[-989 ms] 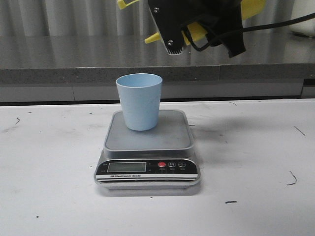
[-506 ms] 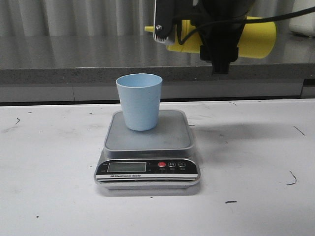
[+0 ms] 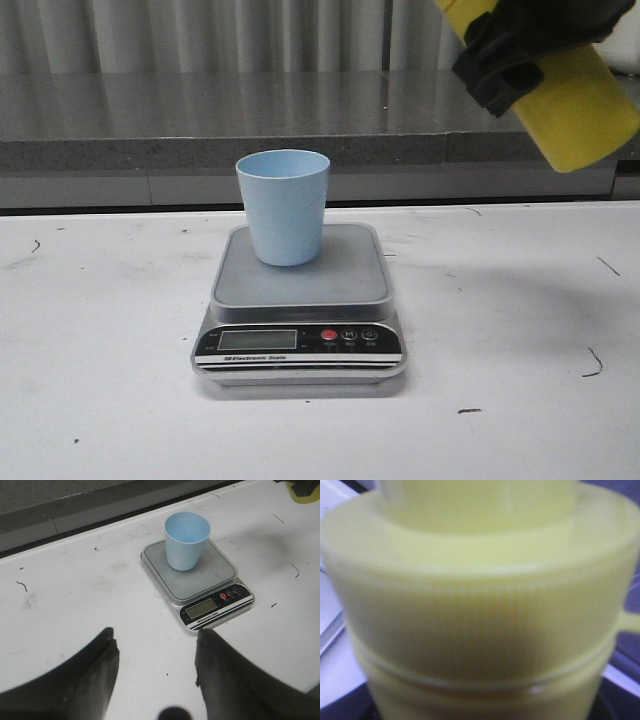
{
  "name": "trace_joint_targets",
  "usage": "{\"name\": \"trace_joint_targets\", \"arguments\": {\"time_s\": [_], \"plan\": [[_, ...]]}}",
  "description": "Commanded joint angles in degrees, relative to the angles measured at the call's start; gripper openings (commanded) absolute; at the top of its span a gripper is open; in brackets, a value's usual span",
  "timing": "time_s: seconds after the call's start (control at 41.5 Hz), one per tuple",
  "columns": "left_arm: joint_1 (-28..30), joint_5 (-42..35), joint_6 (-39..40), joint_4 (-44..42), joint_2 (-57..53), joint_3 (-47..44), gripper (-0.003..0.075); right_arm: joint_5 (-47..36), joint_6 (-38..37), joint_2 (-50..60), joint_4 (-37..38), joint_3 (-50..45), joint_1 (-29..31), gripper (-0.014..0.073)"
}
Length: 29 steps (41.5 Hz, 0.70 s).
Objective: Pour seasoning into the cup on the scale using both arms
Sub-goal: 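Turn the bottle upright and lower it back onto the table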
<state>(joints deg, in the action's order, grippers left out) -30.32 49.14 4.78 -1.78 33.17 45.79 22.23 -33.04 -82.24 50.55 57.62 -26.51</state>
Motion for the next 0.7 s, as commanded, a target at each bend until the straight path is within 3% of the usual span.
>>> {"name": "trace_joint_targets", "arguments": {"time_s": [0.0, 0.145, 0.362, 0.482, 0.675], "plan": [[-0.3, -3.86, 0.66, 0.09, 0.11, 1.49, 0.0355, -13.91, -1.97, 5.29, 0.19, -4.01, 3.47, 0.035], [-0.3, -3.86, 0.66, 0.09, 0.11, 1.49, 0.0355, -29.04, -6.64, 6.16, -0.14, -10.88, 10.82, 0.035], [-0.3, -3.86, 0.66, 0.09, 0.11, 1.49, 0.0355, -47.16, -6.62, 4.89, -1.26, -19.24, 20.89, 0.035], [-0.3, -3.86, 0.66, 0.09, 0.11, 1.49, 0.0355, -56.31, -1.19, 2.64, -4.51, -21.4, 22.96, 0.035], [-0.3, -3.86, 0.66, 0.09, 0.11, 1.49, 0.0355, -62.11, 8.67, -2.53, -15.03, -21.46, 22.81, 0.035]]}}
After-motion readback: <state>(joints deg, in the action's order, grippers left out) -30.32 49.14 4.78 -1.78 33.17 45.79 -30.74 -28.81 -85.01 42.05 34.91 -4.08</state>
